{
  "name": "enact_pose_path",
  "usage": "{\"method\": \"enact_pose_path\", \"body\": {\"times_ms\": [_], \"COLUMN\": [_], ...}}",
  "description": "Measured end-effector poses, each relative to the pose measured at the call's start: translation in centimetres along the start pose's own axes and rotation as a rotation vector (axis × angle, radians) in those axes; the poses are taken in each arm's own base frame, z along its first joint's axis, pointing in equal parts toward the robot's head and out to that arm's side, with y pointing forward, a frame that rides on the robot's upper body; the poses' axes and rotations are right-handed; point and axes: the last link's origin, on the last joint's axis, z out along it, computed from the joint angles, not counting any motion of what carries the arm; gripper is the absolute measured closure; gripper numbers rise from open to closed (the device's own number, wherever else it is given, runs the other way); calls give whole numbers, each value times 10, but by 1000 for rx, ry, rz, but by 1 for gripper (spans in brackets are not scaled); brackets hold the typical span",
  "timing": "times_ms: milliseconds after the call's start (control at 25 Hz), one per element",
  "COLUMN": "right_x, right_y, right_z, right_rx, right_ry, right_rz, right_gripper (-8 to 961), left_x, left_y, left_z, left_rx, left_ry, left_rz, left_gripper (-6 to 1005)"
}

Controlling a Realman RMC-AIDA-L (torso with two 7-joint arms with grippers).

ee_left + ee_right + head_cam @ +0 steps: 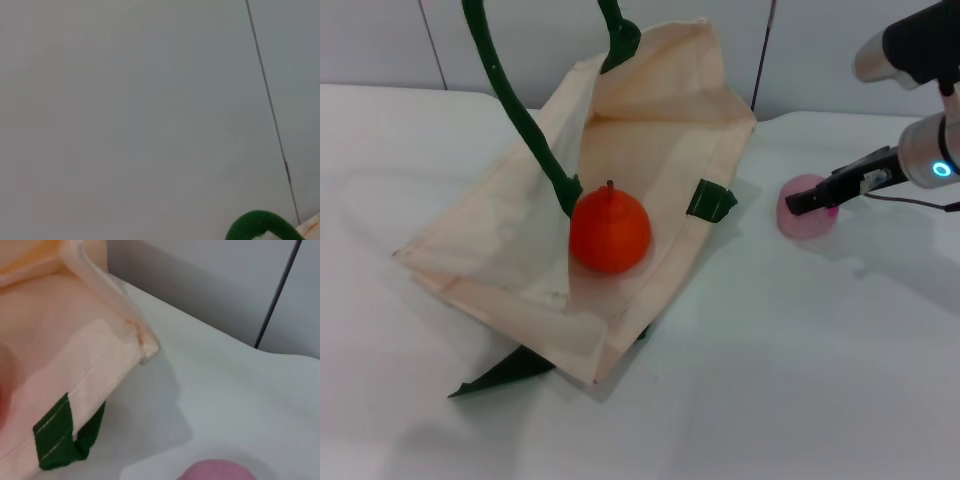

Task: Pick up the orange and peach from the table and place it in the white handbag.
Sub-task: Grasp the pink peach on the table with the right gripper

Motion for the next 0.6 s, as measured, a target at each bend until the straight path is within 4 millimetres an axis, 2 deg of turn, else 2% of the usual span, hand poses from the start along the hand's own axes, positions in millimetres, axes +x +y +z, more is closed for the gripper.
{"method": "enact_pose_path", "body": {"times_ms": [240, 600], "right_x": [0, -2], "right_y": [2, 4], "right_z": [0, 0], "right_rx": [-10, -16], "right_ry": [5, 8], "right_rz": [-15, -18], "right_gripper": [90, 239], "left_x": [0, 0], "left_y": [0, 0], "left_z": [0, 0], "left_rx": [0, -1], "left_ry": [0, 0], "left_rz": [0, 0], "left_gripper": [855, 853]}}
